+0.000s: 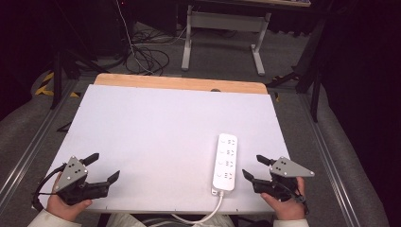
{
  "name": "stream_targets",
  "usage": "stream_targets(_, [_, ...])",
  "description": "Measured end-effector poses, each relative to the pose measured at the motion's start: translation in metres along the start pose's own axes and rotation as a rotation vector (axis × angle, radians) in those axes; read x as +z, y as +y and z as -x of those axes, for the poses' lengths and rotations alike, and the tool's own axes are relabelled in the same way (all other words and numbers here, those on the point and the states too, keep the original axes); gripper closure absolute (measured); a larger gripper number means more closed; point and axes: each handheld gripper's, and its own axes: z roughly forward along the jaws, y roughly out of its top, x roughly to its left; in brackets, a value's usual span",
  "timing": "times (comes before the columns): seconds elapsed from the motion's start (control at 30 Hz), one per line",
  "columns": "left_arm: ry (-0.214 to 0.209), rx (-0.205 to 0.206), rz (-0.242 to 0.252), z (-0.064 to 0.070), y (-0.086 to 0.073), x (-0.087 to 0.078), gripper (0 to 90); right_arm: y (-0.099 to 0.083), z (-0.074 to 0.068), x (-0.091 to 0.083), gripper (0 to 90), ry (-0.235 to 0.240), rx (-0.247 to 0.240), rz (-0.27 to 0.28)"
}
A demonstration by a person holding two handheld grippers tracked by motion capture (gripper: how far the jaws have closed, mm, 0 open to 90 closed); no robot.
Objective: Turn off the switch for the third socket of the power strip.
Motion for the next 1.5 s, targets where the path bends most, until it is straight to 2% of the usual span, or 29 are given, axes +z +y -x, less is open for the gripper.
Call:
stream_targets(0.13, [-0.002, -0.001, -0.001, 0.001, 0.0, 0.001, 12.5, 0.01, 0.0, 0.004, 30.4, -0.006, -0.014, -0.002])
stream_targets(0.17, [0.001, 0.009, -0.003, 0.001, 0.0, 0.001, 12.5, 0.013, 0.0, 0.005, 30.4, -0.007, -0.016, -0.001])
stream_targets(0.43, [0.002, 0.014, -0.005, 0.001, 0.0, 0.001, 12.5, 0.032, 0.005, 0.017, 31.5, 0.024, -0.009, 0.009])
stream_targets(0.6, [0.002, 0.015, -0.009, 0.001, 0.0, 0.001, 12.5, 0.041, 0.005, 0.025, 32.5, 0.026, -0.011, 0.003])
stream_targets(1.5, [0.006, 0.008, -0.019, 0.001, 0.0, 0.0, 12.5, 0.076, 0.005, 0.072, 39.5, 0.096, -0.041, -0.02])
